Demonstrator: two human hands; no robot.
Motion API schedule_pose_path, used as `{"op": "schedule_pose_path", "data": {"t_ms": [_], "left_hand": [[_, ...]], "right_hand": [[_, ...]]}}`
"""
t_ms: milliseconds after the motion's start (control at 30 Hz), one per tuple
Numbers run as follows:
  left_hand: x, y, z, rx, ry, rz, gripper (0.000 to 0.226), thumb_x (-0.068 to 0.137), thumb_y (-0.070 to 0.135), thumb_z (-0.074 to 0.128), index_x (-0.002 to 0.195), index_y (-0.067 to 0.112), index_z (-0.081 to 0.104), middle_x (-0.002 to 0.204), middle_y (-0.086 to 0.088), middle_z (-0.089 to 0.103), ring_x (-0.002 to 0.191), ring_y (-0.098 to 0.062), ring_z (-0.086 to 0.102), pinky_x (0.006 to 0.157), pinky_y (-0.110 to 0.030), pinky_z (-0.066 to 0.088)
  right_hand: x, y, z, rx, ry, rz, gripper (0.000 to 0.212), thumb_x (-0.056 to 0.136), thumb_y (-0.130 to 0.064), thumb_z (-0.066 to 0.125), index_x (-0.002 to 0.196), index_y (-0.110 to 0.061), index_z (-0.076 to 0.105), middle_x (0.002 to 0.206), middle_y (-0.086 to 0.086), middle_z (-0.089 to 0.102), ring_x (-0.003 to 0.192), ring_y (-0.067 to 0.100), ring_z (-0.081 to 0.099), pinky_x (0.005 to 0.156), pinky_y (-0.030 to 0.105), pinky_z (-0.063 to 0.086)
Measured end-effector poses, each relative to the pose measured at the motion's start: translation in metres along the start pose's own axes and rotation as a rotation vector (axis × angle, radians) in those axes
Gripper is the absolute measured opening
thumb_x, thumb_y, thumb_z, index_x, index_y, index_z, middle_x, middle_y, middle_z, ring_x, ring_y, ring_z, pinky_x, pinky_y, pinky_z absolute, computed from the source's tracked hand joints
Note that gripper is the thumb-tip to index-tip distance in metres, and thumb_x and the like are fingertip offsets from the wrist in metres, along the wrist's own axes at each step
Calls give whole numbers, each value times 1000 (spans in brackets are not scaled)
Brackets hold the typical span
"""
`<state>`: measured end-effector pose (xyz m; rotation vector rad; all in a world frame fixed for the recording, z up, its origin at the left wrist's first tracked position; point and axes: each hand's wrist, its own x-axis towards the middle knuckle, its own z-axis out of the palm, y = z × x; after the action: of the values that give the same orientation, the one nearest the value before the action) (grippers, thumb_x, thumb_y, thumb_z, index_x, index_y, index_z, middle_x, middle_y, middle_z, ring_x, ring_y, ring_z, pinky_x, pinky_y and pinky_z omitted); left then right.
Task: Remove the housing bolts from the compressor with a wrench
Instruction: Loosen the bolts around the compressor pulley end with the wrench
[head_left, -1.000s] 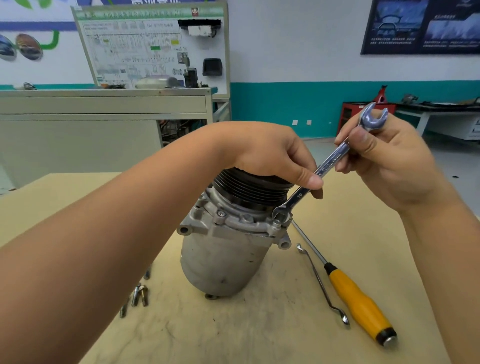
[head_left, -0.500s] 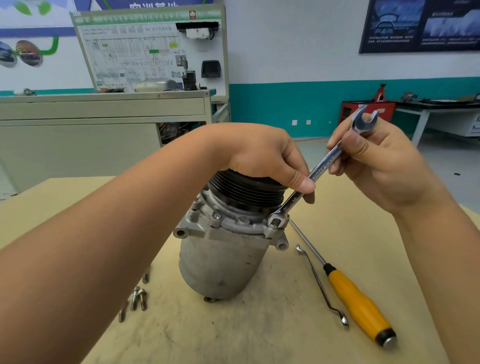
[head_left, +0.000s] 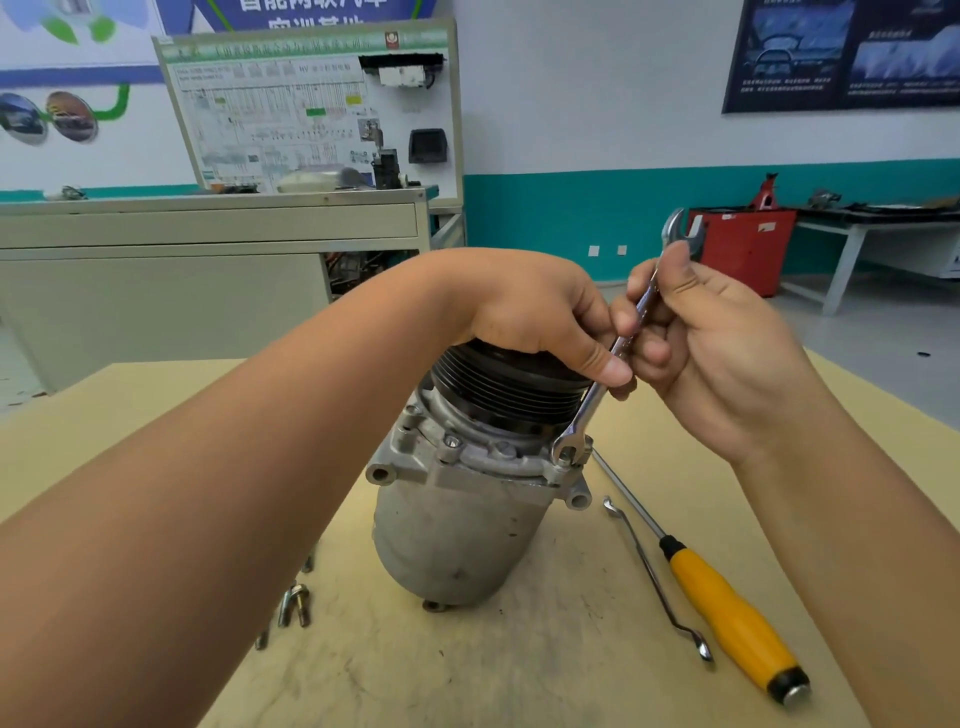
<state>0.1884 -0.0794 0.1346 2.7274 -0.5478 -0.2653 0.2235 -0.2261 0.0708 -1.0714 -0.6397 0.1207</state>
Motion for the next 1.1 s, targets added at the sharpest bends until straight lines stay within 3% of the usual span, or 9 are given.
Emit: {"op": "schedule_pose_path", "data": {"t_ms": [100, 200, 267, 400, 467, 600, 700, 833, 1100], "left_hand": [[1, -4, -2, -44, 13, -6, 7, 82, 35, 69, 84, 32, 74, 92, 0, 73, 92, -20, 66, 92, -36, 50], [1, -6, -3, -63, 6, -11, 10, 82, 34, 69, 73, 37, 72, 74, 12, 70, 72, -4, 63, 79, -26, 50], [2, -6, -4, -75, -5, -18, 11, 83, 35, 69, 72, 37, 73, 71, 13, 69, 70, -3, 61, 77, -26, 50], [3, -5, -4, -68, -19, -23, 12, 83, 38, 68, 72, 38, 73, 83, 9, 72, 77, -7, 66, 79, -27, 51], [3, -5, -3, -54, -12, -18, 12, 83, 38, 68, 72, 39, 72, 82, 12, 72, 74, -2, 64, 77, -25, 50], [5, -5, -2, -10, 20, -20, 12, 81, 41, 69, 69, 40, 72, 80, 12, 72, 72, -2, 62, 82, -27, 49], [4, -5, -1, -9, 21, -19, 11, 80, 42, 70, 70, 39, 73, 78, 11, 71, 72, -4, 61, 81, -29, 49], [3, -4, -1, -14, 15, 1, 15, 81, 43, 68, 66, 42, 71, 68, 19, 67, 63, 6, 57, 71, -23, 44], [4, -5, -1, 4, 16, 14, 23, 81, 45, 68, 58, 48, 67, 61, 23, 63, 59, 8, 54, 68, -23, 41]], "right_hand": [[-1, 2, 6, 39, 25, 16, 38, 99, -35, 32, 74, -12, 47, 53, -1, 51, 37, 3, 32, 35, 13, 28], [-1, 3, 10, 94, 44, 28, 40, 100, -36, 30, 72, -12, 45, 51, -2, 49, 35, 2, 29, 34, 12, 25], [-2, 3, 11, 112, 46, 34, 41, 100, -36, 29, 72, -12, 45, 51, -2, 49, 35, 1, 30, 35, 11, 26], [-2, -3, 16, 108, 119, 8, 44, 102, -32, 31, 72, -9, 54, 55, 0, 59, 49, 9, 55, 52, 20, 49], [-1, -7, 20, 249, 205, -5, 52, 102, -33, 31, 69, -9, 63, 57, 0, 62, 58, 11, 64, 61, 25, 55], [2, -10, 34, 440, 320, 14, 50, 102, -43, 26, 71, -13, 52, 45, -6, 39, 39, 6, 37, 41, 19, 36], [1, -11, 40, 447, 367, 13, 51, 99, -49, 27, 68, -14, 46, 43, -7, 30, 38, 6, 25, 37, 18, 27], [-1, -14, 45, 413, 425, -17, 50, 98, -51, 31, 66, -15, 45, 42, -8, 28, 36, 5, 23, 35, 17, 25], [-7, -12, 48, 394, 464, -70, 49, 99, -49, 31, 67, -15, 46, 43, -8, 29, 37, 5, 25, 36, 16, 25]]}}
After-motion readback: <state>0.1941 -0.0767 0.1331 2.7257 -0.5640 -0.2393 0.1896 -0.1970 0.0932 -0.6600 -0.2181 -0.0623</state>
